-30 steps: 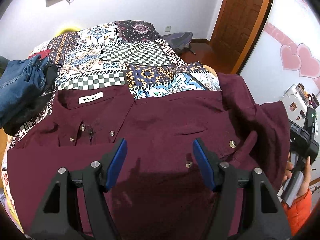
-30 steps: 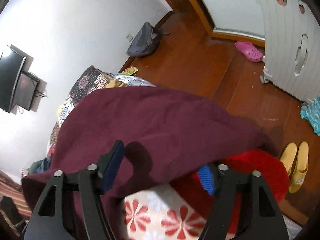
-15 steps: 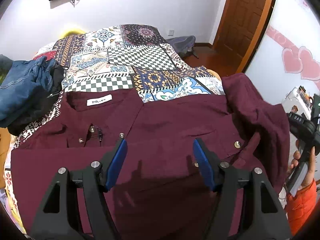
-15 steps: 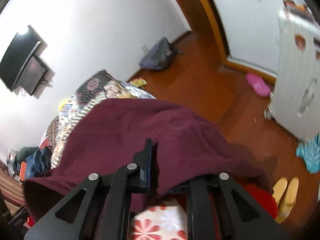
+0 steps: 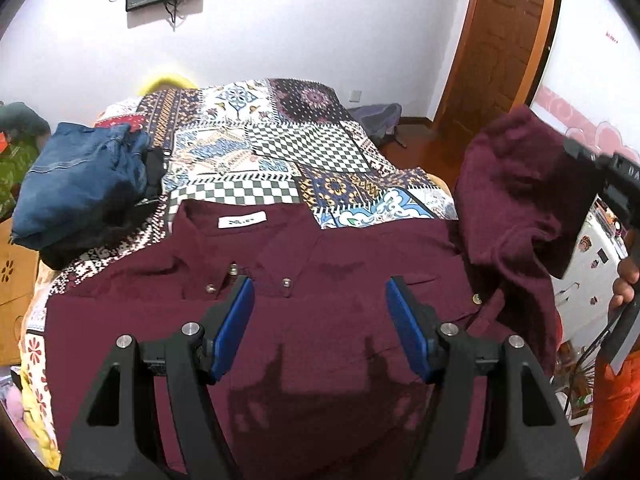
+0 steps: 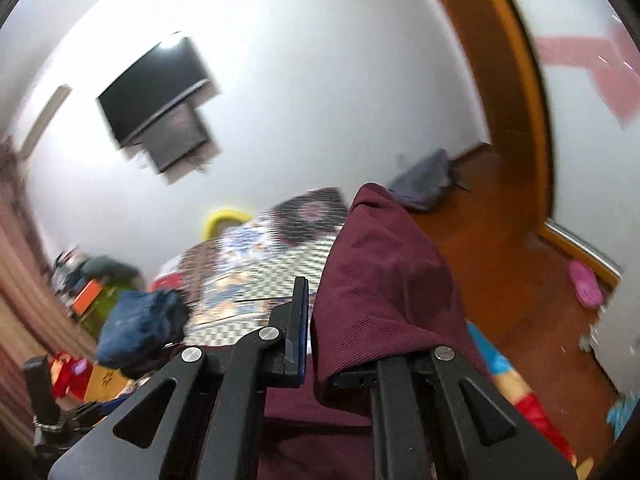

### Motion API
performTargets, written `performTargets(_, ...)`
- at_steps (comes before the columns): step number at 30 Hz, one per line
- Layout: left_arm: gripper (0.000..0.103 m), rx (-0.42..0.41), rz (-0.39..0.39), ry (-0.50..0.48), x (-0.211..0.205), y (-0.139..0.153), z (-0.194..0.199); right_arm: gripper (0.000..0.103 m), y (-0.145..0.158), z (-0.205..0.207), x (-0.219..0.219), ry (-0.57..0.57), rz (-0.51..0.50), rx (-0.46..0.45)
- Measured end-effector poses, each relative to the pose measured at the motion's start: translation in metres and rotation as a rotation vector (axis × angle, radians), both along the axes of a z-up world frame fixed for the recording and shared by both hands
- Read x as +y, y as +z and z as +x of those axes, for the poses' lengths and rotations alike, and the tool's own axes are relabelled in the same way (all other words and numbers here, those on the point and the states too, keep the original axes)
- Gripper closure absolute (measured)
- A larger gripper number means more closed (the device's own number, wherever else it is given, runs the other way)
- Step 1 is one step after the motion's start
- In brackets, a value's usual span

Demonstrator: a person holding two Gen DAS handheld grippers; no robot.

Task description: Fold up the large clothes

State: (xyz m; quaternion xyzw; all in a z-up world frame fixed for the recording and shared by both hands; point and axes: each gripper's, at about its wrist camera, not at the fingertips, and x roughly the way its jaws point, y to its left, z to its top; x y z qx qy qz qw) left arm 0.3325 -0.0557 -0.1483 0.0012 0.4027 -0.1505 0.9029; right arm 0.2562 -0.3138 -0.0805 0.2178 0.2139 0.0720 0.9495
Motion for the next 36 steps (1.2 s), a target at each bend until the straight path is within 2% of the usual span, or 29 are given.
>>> performTargets(5, 0.036, -0.029, -0.022, 0.032, 0.028, 0.009, -0.009, 0.095, 0.012, 0.011, 0.051, 0.139, -0.028, -0.014)
performTargets(10, 0.035, -0.049, -0.048, 0.077, 0.059, 0.014, -0.019, 0.095, 0.008, 0.020, 0.112, 0.299, -0.089, 0.028)
performTargets(15, 0.033, -0.059, -0.062, 0.123, 0.089, 0.017, -0.030, 0.095, -0.016, 0.021, 0.168, 0.427, -0.197, 0.108)
performTargets(21, 0.031, -0.074, -0.047, 0.167, 0.115, 0.019, -0.042, 0.093, -0.064, 0.028, 0.217, 0.540, -0.275, 0.268)
performTargets(28, 0.029, -0.055, -0.065, 0.204, 0.131, 0.010, -0.047, 0.090, -0.100, 0.030, 0.230, 0.612, -0.303, 0.442)
performTargets(29, 0.029, -0.052, -0.065, 0.206, 0.130, 0.009, -0.047, 0.084, -0.103, 0.030, 0.232, 0.630, -0.290, 0.475)
performTargets(30, 0.029, -0.050, -0.063, 0.207, 0.130, 0.008, -0.046, 0.074, -0.109, 0.032, 0.230, 0.650, -0.268, 0.526)
performTargets(32, 0.029, -0.048, -0.059, 0.206, 0.128, 0.007, -0.046, 0.067, -0.115, 0.028, 0.226, 0.663, -0.227, 0.589)
performTargets(36, 0.029, -0.050, -0.047, 0.198, 0.123, 0.008, -0.047, 0.066, -0.112, 0.018, 0.215, 0.666, -0.190, 0.593)
